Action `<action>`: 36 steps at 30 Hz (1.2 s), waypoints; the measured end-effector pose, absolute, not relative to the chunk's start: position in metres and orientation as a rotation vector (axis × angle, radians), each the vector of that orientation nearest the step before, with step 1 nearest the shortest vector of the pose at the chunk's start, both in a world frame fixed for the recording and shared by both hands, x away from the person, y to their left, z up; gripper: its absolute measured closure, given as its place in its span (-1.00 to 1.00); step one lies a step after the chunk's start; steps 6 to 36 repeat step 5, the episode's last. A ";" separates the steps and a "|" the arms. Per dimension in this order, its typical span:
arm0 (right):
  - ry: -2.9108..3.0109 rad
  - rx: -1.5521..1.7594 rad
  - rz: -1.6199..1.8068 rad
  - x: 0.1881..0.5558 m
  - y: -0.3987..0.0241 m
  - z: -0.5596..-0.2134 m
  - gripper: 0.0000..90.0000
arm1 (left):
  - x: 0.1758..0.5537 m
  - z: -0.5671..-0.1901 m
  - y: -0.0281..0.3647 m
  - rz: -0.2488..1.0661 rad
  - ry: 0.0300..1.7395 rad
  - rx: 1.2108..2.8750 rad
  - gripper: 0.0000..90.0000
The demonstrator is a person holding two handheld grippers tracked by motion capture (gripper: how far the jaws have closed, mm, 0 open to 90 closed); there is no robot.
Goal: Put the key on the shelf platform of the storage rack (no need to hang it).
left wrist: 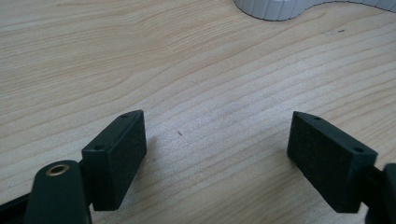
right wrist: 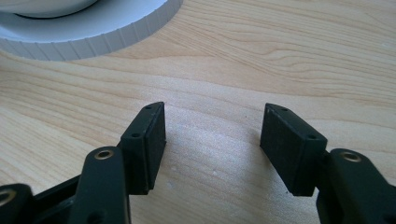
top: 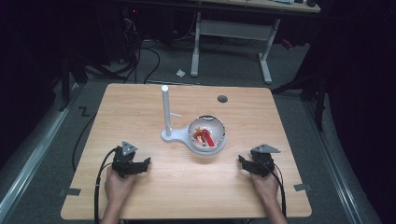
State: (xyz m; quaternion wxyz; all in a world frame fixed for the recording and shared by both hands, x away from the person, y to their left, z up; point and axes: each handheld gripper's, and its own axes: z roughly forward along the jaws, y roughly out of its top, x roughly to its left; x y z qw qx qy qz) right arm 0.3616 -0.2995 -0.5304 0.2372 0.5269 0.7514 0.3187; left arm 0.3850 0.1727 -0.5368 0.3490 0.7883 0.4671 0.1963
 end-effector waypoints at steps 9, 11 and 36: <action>2.060 1.445 0.874 0.362 -0.300 -0.530 -0.09 | 0.385 -0.537 0.173 0.510 1.211 2.043 -0.55; 2.060 1.445 0.874 0.362 -0.300 -0.530 -0.09 | 0.385 -0.537 0.173 0.510 1.211 2.043 -0.55; 2.060 1.445 0.874 0.362 -0.300 -0.530 -0.09 | 0.385 -0.537 0.173 0.510 1.211 2.043 -0.55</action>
